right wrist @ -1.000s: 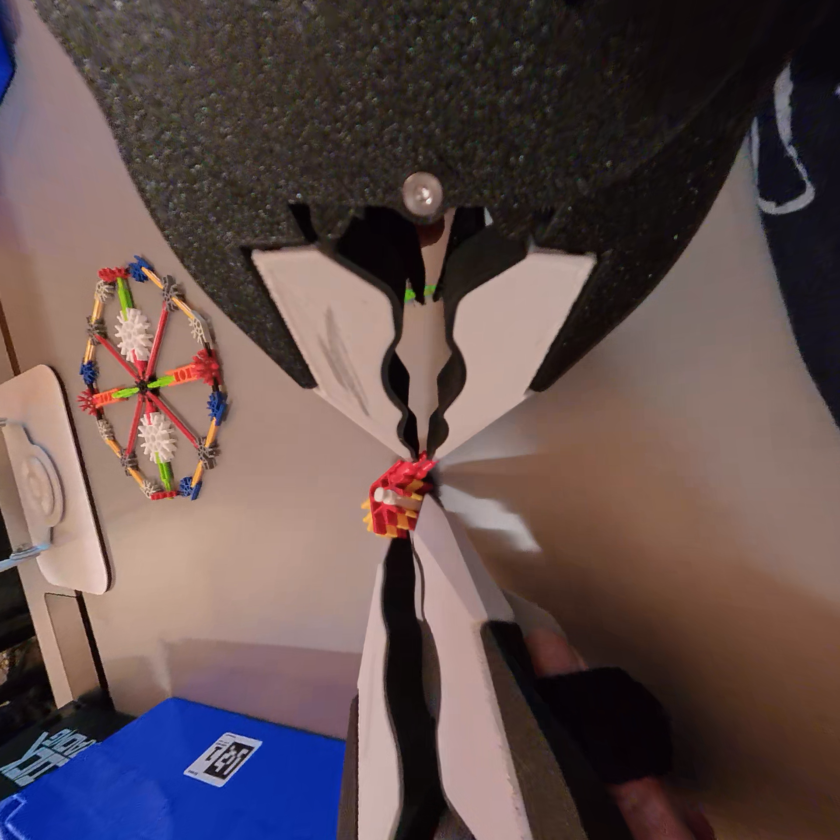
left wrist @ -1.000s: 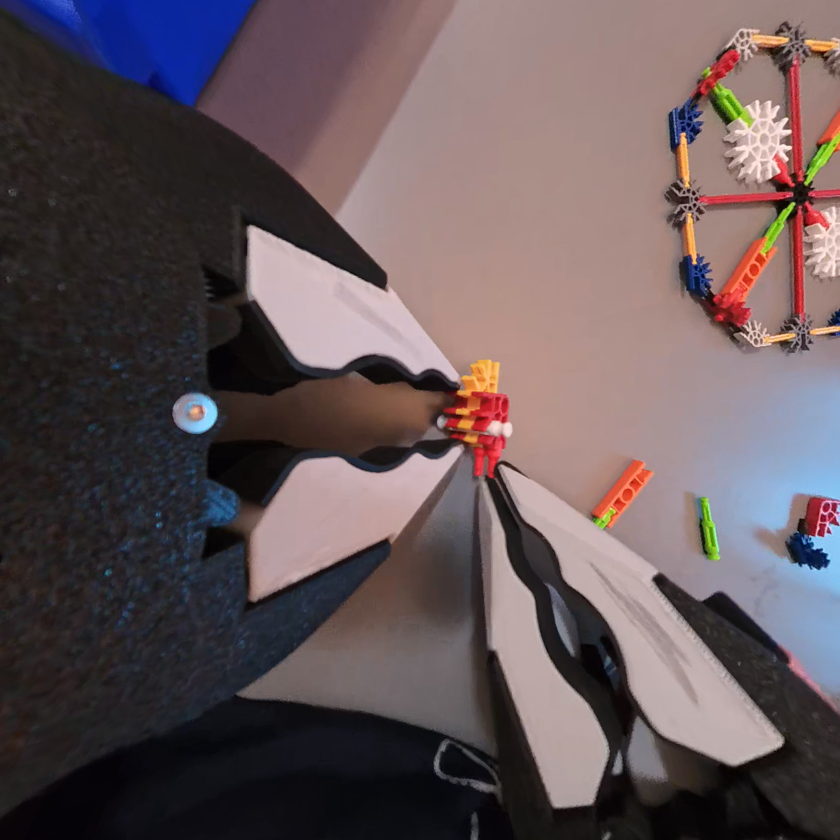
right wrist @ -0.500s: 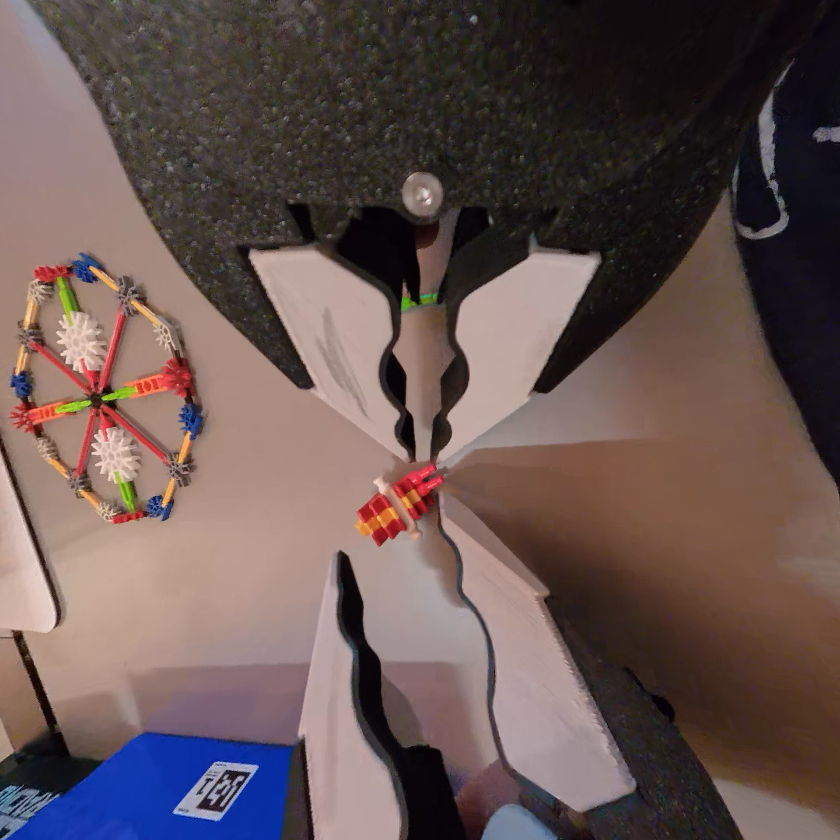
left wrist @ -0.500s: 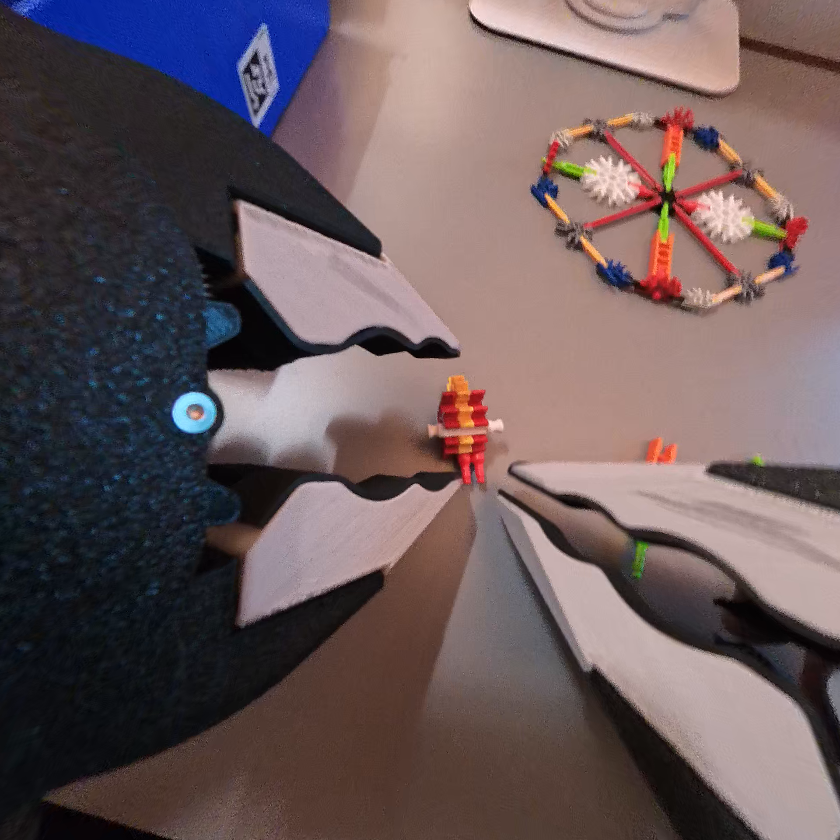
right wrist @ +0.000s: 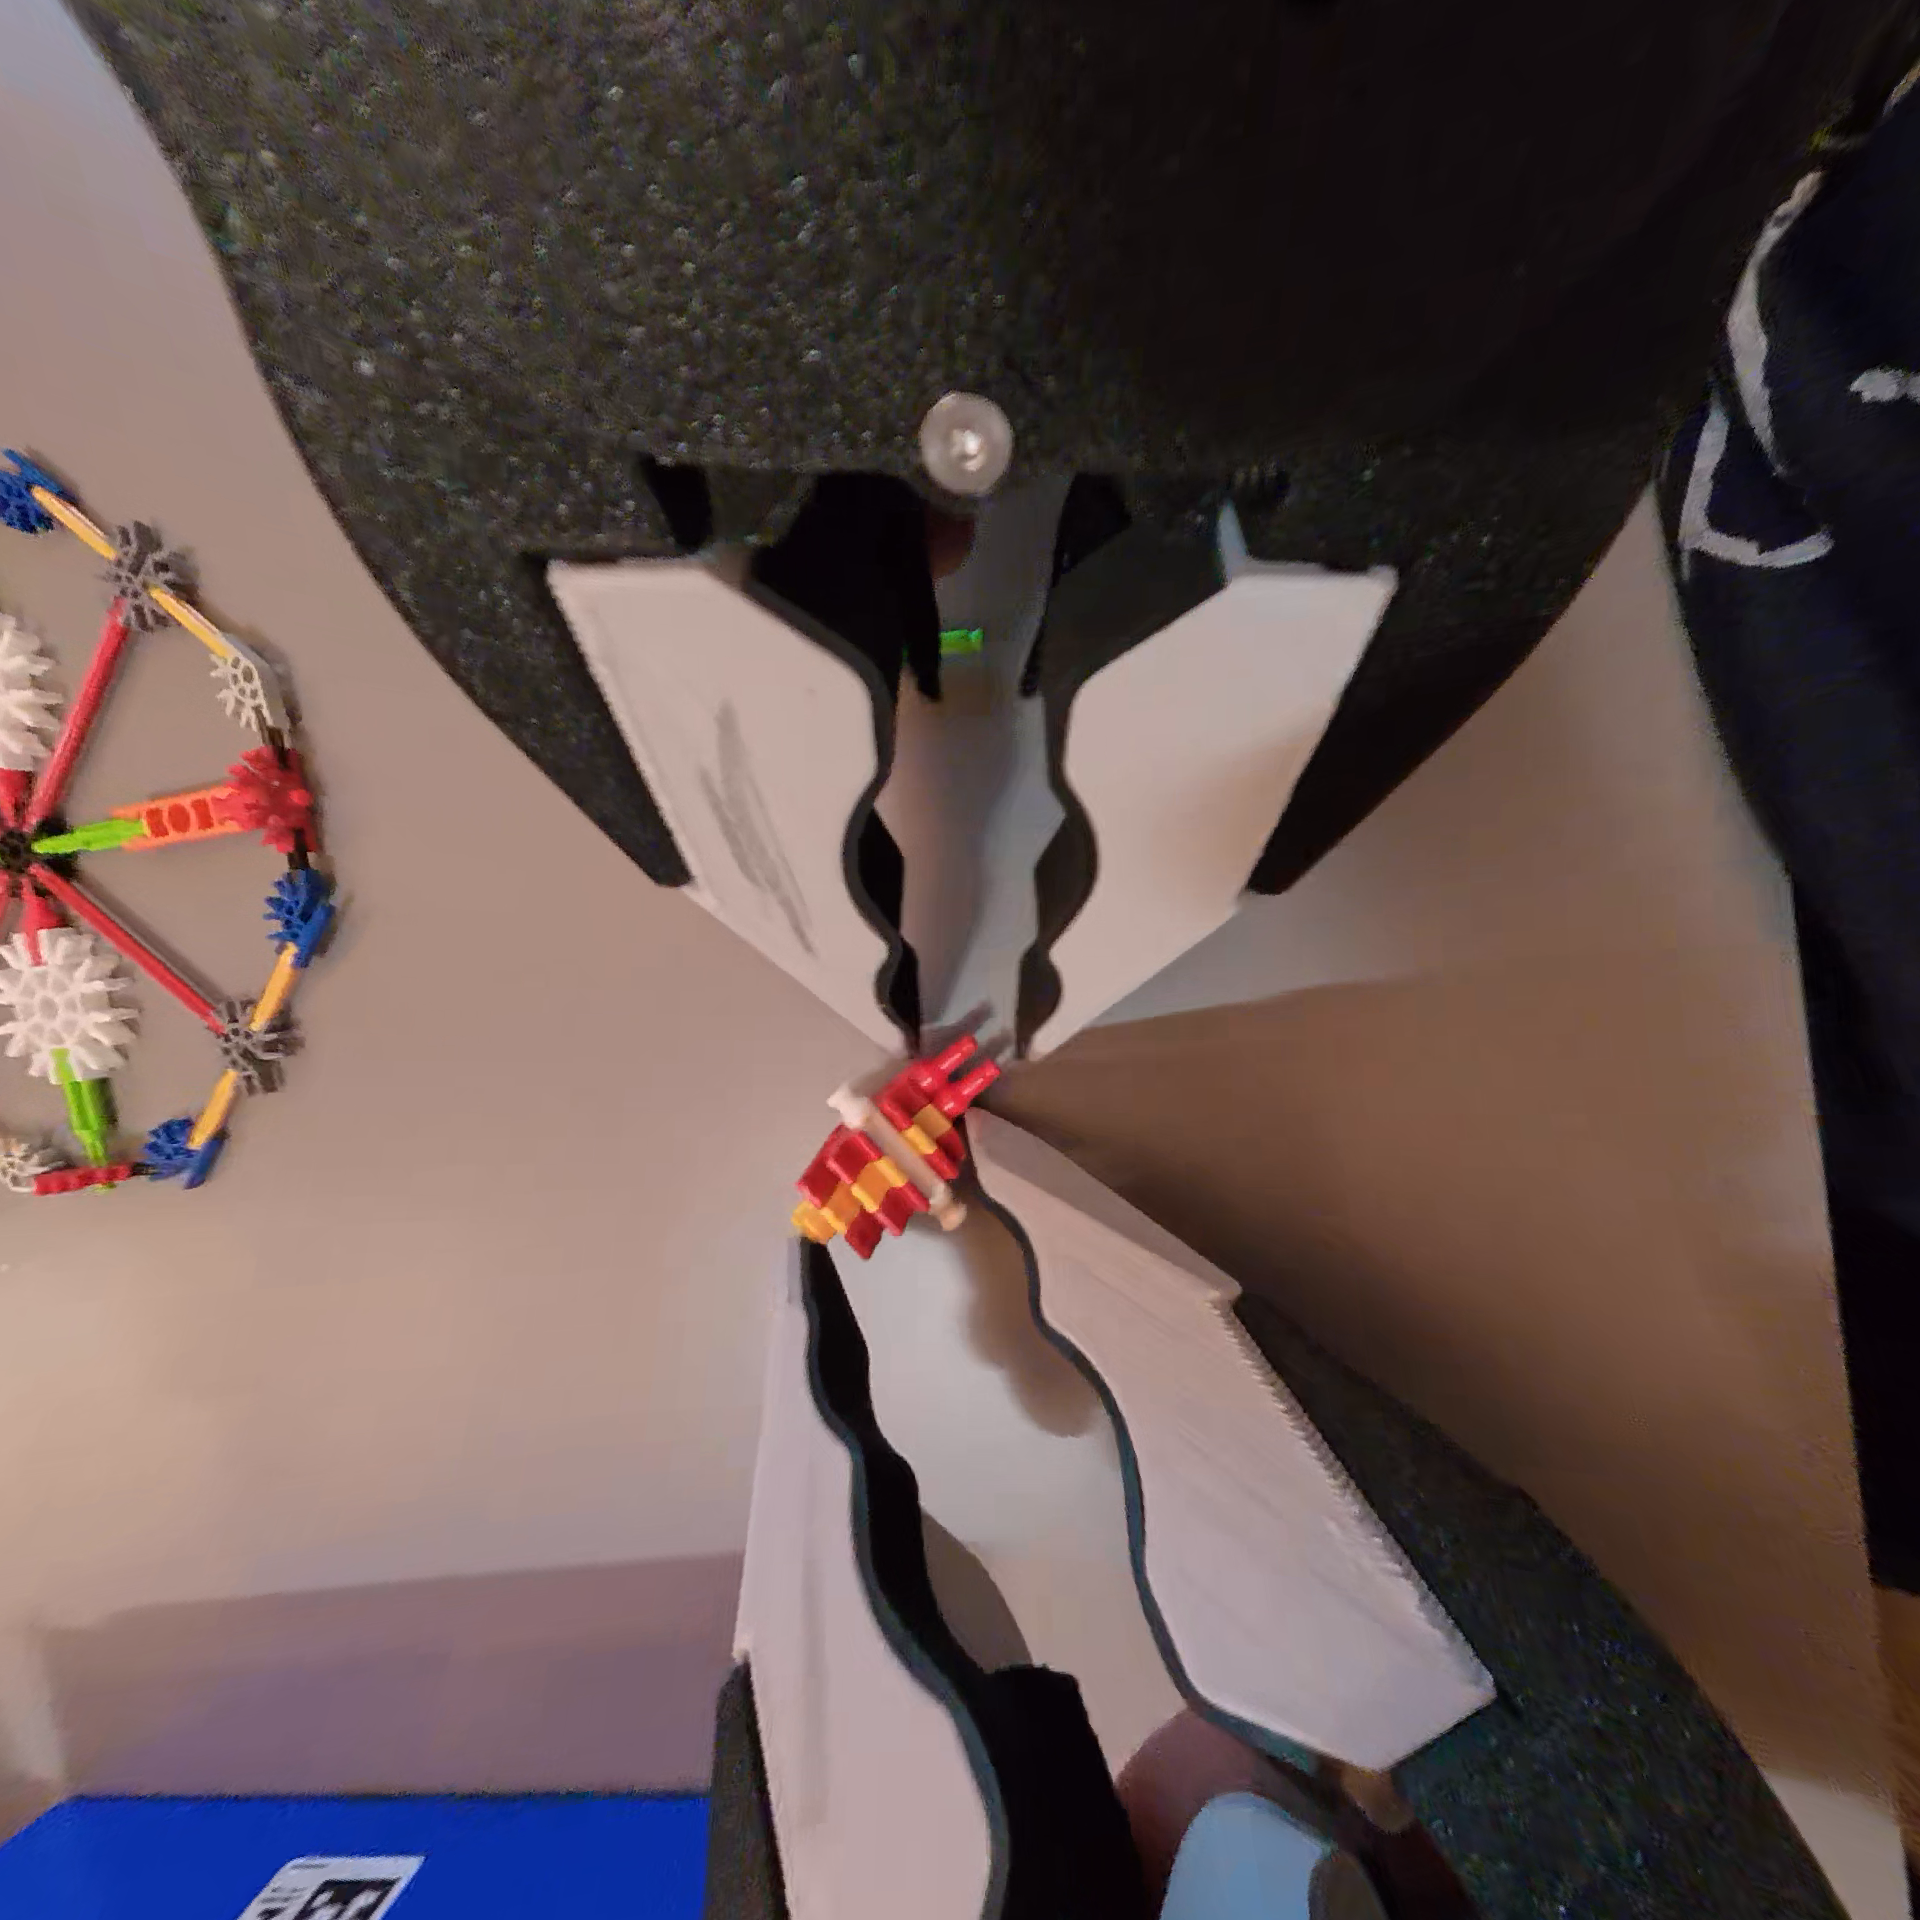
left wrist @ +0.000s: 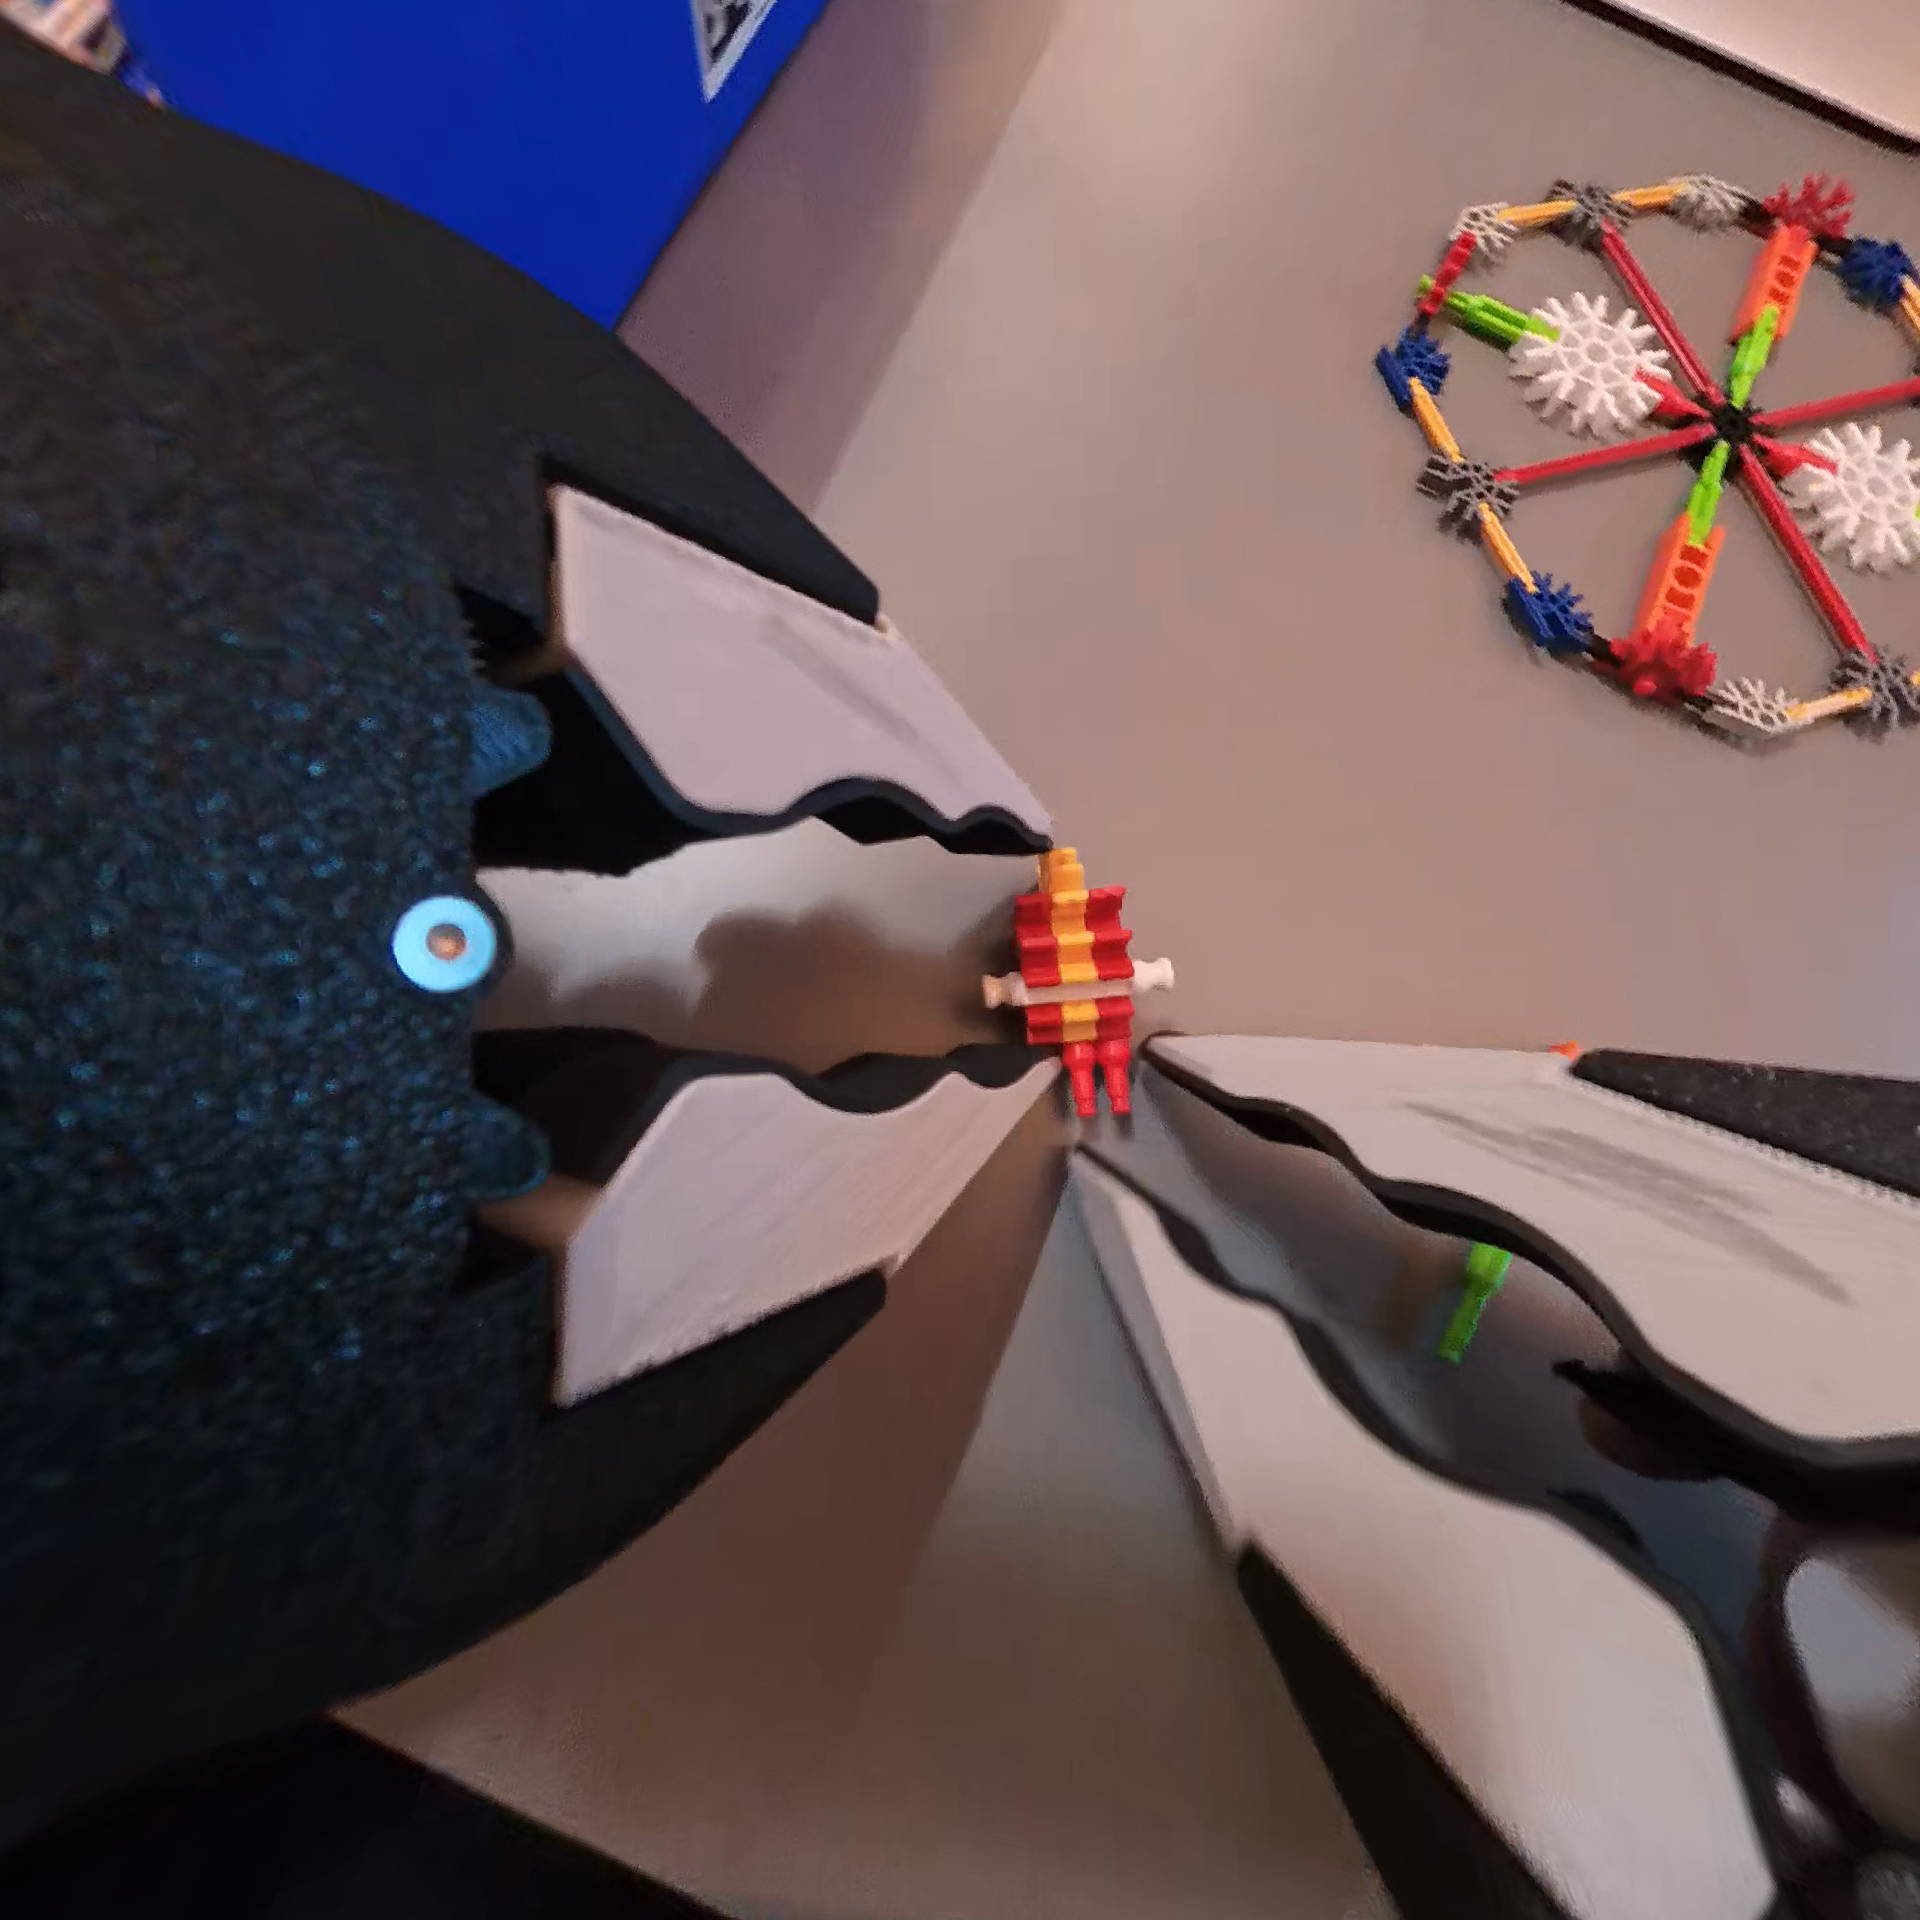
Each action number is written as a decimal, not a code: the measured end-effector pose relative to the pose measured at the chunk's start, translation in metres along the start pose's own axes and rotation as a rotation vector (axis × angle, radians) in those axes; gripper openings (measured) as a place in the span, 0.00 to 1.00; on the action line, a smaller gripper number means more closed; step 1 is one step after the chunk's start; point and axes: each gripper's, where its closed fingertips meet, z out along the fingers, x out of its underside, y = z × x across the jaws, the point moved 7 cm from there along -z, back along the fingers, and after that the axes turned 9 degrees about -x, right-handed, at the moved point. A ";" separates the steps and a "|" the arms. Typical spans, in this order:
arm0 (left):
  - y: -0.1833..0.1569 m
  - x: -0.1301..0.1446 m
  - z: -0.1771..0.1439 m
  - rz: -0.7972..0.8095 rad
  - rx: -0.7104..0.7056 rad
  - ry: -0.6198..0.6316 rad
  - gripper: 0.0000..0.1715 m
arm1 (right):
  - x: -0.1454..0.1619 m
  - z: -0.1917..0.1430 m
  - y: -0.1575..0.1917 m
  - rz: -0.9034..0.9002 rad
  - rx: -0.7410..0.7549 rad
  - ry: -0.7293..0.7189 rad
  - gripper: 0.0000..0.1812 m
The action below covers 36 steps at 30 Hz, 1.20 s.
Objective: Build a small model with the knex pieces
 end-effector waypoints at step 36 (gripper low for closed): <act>0.011 -0.018 -0.016 -0.482 0.047 -0.310 0.20 | -0.010 -0.033 -0.012 -0.046 0.211 -0.203 0.11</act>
